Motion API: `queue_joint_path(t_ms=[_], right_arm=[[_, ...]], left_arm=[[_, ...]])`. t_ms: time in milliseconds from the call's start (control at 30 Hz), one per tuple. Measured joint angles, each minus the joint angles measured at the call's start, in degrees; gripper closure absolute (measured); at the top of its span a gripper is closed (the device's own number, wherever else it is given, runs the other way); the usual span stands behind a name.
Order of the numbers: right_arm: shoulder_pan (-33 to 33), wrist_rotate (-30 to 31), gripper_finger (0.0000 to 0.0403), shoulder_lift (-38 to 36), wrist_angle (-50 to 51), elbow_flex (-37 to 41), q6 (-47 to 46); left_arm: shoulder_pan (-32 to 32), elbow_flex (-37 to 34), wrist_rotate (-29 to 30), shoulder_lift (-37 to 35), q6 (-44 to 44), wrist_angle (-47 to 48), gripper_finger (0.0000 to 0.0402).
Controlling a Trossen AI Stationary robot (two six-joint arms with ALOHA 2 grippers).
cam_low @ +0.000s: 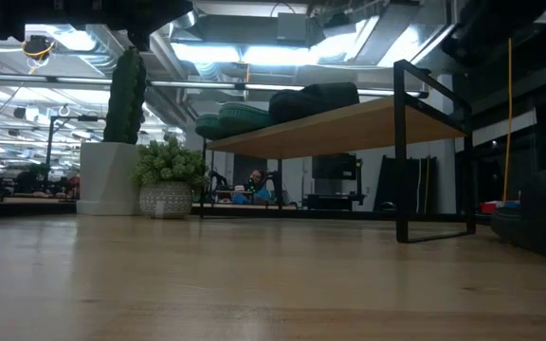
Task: Pick and place slides into the shelf
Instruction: Put the black slides on the shelf
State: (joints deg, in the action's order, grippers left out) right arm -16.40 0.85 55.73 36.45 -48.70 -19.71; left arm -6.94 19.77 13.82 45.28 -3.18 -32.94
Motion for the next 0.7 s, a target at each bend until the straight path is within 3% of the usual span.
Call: queue_joint_path(t_ms=[300, 700], right_arm=[[-0.46, -1.01, 0.0401, -6.09, 11.88, 0.27, -12.64], [-4.0, -2.52, 0.0397, -5.62, 16.89, 0.29, -15.39]], left_arm=[[0.0, 0.0, 0.0, 0.0, 0.09, 0.54, 0.0282], [0.0, 0.0, 0.0, 0.0, 3.15, 1.36, 0.0282]])
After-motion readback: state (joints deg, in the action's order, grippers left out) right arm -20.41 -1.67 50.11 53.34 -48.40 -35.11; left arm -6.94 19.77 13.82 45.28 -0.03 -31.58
